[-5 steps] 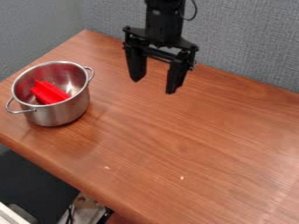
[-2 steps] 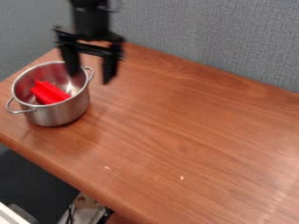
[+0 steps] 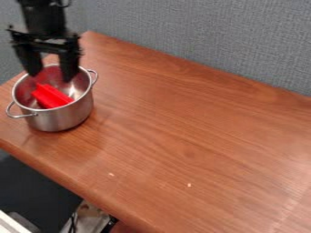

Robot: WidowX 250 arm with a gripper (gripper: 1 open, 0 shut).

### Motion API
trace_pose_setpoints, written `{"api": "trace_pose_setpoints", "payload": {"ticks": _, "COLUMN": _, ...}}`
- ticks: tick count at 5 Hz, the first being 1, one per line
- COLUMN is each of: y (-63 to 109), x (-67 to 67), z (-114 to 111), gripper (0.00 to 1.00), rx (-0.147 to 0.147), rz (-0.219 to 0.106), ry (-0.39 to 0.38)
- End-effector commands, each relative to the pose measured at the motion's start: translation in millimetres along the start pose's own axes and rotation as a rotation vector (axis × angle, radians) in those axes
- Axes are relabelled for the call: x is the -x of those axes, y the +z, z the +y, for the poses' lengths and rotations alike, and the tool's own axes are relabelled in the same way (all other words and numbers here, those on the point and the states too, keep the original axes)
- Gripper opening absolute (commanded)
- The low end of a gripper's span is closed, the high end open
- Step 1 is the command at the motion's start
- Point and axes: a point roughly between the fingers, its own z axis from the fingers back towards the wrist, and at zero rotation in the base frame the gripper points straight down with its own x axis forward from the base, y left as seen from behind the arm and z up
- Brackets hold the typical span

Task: Move the red object from the metal pot to the table

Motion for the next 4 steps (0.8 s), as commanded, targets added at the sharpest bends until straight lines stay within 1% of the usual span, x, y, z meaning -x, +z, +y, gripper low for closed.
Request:
{"api": "trace_pose_setpoints", "payload": {"ticks": 1, "y": 2.9, "x": -3.1, "z": 15, "gripper": 1.0, "rx": -0.026, "rz": -0.061, "ry": 0.001}}
{"api": "trace_pose_setpoints", "payload": {"ticks": 2, "y": -6.7, "x": -6.1, "z": 18, "gripper": 1.0, "rx": -0.038, "rz": -0.065, "ry": 0.008}}
{"api": "trace_pose_setpoints", "payload": {"ticks": 4, "y": -27.5, "x": -13.1, "z": 20, "gripper": 1.0, "rx": -0.049, "rz": -0.075, "ry": 0.024}}
